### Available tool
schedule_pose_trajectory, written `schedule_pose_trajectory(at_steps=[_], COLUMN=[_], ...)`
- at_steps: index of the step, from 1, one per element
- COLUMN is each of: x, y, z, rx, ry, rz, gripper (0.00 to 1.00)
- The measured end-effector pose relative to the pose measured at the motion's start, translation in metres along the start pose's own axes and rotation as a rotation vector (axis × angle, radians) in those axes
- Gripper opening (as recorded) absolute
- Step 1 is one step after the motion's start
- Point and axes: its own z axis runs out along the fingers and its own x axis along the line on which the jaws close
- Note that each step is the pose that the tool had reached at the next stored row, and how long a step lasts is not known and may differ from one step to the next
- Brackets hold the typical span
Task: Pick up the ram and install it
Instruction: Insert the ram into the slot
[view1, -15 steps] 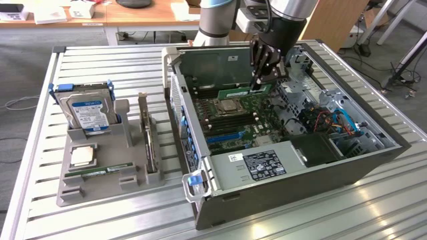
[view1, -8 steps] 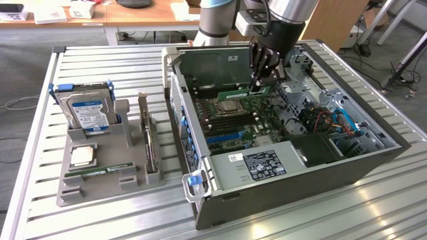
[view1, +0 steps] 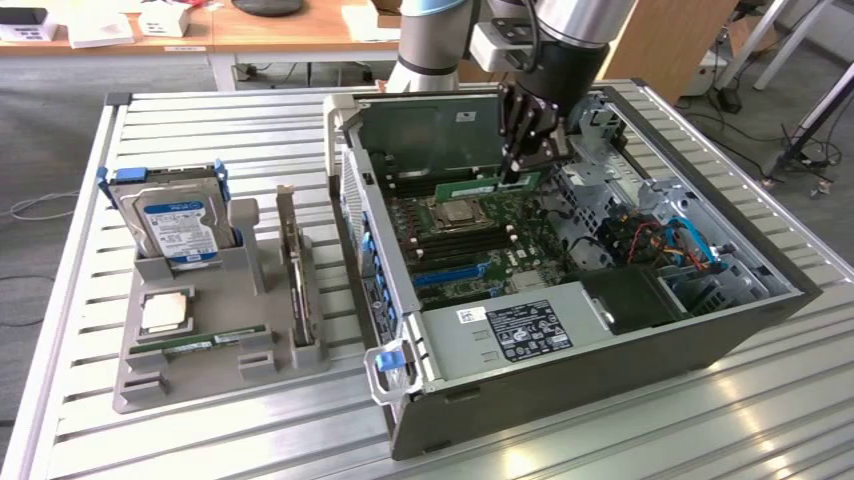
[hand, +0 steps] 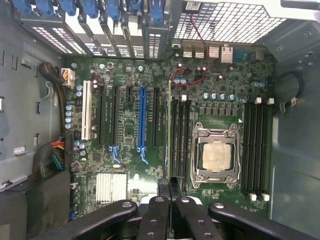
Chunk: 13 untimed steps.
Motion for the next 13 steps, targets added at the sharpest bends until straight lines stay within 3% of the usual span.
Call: schedule_pose_trajectory(at_steps=[13], x=[-0.0008], y=[-0.0003], z=[0.0046], rx=[-0.0001], ry=[-0.0001], rz=[0.000], gripper=[0.12])
